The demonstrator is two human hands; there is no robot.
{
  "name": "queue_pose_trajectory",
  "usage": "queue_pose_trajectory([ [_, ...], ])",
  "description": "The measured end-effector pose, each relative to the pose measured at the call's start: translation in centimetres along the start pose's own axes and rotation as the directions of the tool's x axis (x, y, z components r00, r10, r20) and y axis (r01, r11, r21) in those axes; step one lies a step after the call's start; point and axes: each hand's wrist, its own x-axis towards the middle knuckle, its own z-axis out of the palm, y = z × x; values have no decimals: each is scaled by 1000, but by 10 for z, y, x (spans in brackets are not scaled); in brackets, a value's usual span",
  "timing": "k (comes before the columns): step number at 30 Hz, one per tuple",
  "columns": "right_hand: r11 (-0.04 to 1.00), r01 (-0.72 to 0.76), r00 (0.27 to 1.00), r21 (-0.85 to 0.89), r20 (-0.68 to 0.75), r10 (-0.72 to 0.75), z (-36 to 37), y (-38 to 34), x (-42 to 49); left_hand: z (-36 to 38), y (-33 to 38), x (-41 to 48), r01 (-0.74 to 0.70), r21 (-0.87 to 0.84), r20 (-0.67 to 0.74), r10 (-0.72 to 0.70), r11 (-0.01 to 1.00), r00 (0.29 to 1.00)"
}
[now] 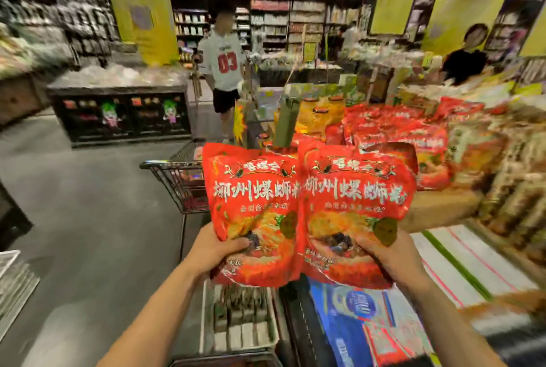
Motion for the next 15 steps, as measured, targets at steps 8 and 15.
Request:
queue_pose_trajectory([
  [8, 996, 8, 1000, 93, 0, -8, -138, 23, 30, 126, 41, -4, -51, 37, 3, 51, 998, 999],
  [15, 985, -25, 1000, 172, -6, 26, -205, 47, 54, 191, 32, 2, 12, -36, 25, -11, 999, 1000],
])
